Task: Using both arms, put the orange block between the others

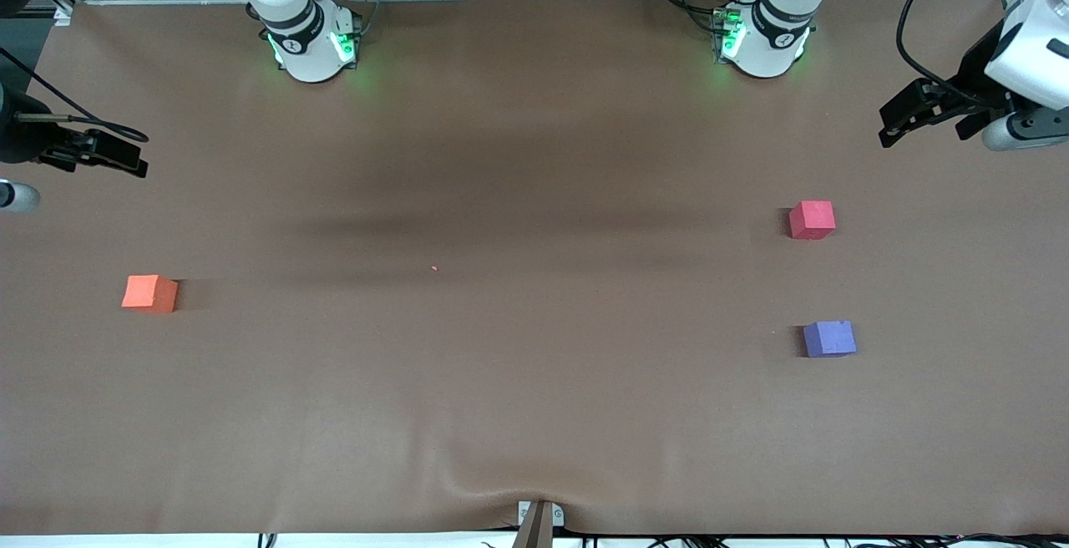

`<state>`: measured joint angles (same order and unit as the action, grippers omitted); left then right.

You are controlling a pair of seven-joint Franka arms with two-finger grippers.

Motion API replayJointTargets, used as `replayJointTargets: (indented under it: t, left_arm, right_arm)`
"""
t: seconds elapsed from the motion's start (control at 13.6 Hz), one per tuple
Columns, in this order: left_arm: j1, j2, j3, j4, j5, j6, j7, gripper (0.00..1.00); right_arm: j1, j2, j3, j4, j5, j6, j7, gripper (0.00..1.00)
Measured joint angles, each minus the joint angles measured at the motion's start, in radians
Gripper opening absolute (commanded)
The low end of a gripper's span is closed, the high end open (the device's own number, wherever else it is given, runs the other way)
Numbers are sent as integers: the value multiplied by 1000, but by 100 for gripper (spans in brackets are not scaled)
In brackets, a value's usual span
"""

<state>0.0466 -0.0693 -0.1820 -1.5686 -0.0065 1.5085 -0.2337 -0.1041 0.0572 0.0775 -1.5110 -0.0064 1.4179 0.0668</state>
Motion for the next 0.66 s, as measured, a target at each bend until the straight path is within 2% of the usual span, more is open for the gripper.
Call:
replayJointTargets:
  t: [0.44, 0.66]
  left_arm:
    - [1, 12, 0, 7, 0, 0, 0, 100]
    - [0, 17, -1, 12, 0, -10, 0, 100]
  right_arm:
    - [-1, 0, 1, -2, 2, 2, -11, 100]
    - [-36, 29, -3, -37, 1, 45, -46, 100]
